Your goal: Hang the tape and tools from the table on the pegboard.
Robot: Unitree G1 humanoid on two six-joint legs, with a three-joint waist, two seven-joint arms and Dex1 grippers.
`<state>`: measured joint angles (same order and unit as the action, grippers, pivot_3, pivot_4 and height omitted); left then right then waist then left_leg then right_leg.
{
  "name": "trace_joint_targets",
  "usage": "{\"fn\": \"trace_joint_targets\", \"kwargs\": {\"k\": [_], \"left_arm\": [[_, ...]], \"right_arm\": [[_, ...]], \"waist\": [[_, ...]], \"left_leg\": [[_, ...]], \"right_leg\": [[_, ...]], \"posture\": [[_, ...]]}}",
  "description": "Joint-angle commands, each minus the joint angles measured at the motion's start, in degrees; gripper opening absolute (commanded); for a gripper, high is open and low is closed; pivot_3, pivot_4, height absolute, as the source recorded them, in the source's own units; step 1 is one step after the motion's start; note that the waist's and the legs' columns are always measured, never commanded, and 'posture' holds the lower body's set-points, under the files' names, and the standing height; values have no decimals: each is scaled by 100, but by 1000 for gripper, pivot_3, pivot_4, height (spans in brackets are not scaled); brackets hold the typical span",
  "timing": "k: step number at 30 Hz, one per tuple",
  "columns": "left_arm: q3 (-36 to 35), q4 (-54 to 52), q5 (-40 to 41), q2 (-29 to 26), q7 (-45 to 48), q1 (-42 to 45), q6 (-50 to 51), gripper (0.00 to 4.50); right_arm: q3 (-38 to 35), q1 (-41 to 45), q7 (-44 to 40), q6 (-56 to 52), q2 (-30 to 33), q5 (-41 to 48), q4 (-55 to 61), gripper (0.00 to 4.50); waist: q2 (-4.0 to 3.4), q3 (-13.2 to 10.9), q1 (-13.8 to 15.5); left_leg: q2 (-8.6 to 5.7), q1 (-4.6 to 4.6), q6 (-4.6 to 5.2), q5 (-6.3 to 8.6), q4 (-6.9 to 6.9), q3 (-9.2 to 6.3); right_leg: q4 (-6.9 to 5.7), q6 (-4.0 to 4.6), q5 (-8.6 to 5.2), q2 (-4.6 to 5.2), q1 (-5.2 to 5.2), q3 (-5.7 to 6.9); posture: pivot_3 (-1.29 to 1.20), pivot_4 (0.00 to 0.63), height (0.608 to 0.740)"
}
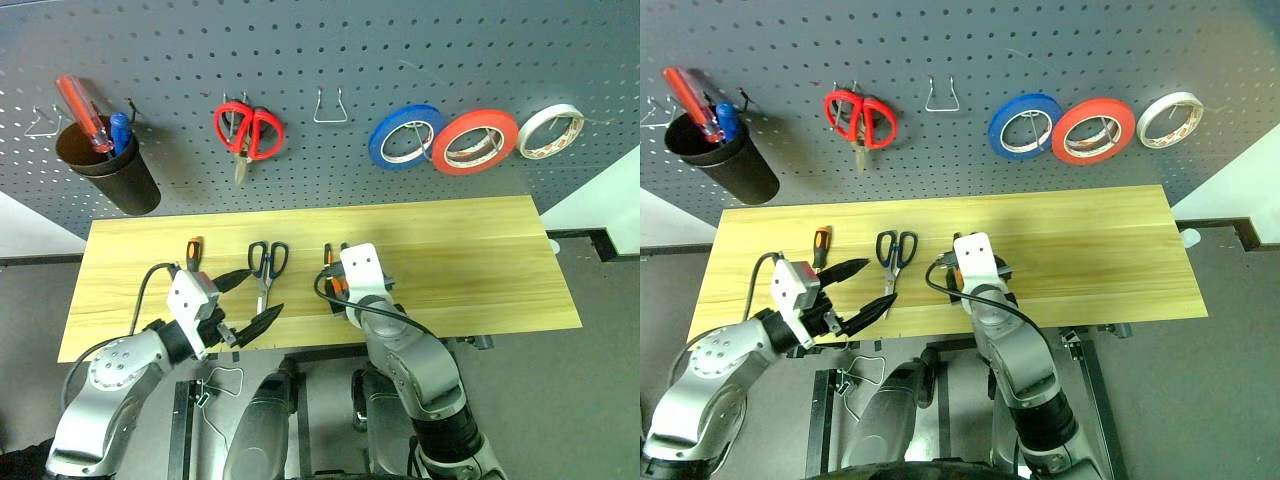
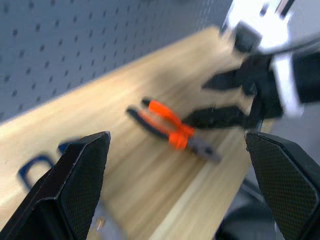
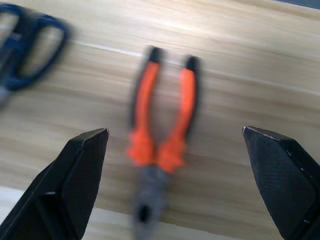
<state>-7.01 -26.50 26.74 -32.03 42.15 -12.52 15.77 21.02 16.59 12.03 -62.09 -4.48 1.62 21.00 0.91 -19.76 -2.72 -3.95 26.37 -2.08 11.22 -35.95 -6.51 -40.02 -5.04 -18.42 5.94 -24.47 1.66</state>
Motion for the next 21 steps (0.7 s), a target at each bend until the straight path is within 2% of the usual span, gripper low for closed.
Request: {"fn": "trace_joint_targets", "kwargs": {"k": [1, 8, 21], "left_arm": [[-104, -143, -41, -13, -53, -290, -17, 4500], [-178, -337, -68, -27, -127, -729, -11, 4500], [-199, -576, -39, 5, -249, -880, 92, 4500]], "right_arm": [[195, -66, -66, -9, -888, 259, 21, 4477], [147, 338, -14, 315, -917, 361, -586, 4477], [6, 612, 414, 762, -1019, 191, -1166, 4477]], "waist": [[-1, -4, 13], [-6, -71, 24], [-5, -228, 12]], "left_leg": [[0, 2, 0, 0, 0, 0], [-1, 6, 3, 2, 0, 1], [1, 17, 4, 2, 27, 8]], "right_leg": [[0, 0, 0, 0, -2, 0], [3, 1, -2, 5, -4, 0], [8, 4, -5, 4, -27, -1]], "posture": [[21, 423, 703], [27, 445, 703], [29, 467, 703]]}}
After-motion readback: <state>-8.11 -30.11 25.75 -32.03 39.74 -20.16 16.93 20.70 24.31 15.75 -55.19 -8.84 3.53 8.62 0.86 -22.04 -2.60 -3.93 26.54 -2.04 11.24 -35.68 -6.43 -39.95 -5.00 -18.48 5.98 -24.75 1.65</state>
